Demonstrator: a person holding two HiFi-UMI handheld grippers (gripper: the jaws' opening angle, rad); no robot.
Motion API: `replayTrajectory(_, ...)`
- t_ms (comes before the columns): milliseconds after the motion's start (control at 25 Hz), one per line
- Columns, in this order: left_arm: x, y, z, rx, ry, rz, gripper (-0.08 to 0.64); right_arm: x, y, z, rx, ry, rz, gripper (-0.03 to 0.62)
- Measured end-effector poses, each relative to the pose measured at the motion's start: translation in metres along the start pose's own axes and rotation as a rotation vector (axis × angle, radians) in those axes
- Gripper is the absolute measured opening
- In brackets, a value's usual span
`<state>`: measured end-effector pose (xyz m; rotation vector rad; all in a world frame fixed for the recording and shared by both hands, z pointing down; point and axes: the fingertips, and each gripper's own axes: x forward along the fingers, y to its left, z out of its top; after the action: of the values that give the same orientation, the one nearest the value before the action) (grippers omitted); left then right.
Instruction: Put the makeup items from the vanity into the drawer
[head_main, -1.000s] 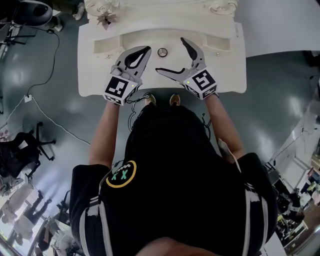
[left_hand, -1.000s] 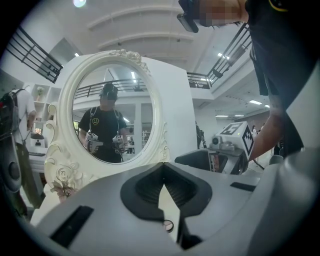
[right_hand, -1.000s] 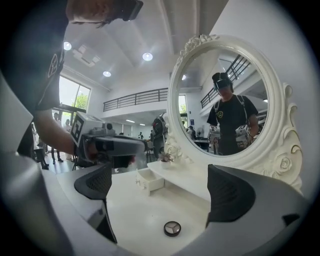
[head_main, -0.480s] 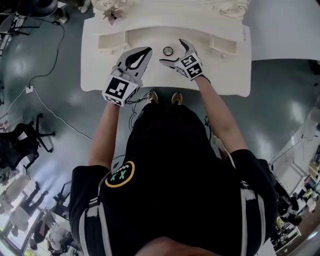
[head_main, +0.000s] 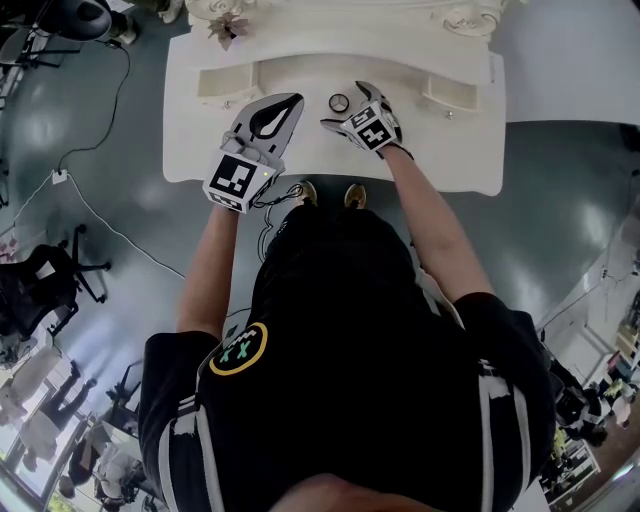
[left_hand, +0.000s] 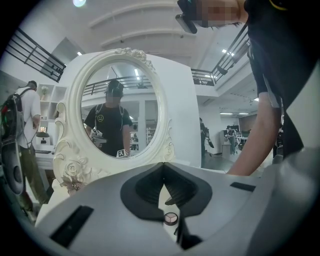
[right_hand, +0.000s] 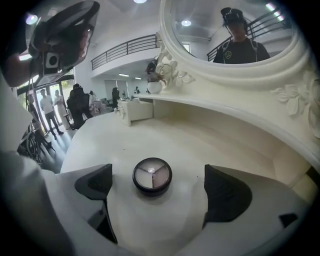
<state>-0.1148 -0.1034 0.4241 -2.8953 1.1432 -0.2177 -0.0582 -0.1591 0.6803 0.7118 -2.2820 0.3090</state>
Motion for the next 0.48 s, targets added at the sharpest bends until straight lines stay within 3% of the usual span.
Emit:
replayTrajectory(160,0.000,-0.001,0.000,-0.001,-0.002,-0.007,0.018,-0.003,0.004,0.002,-0.002,0.002,0.013,0.568)
replayTrajectory(480,0.002,-0.002,0.000,0.000,-0.004,-0.024,0.018,-0.002,0.012,-0.001,-0.071,0.018,0.077,0.384)
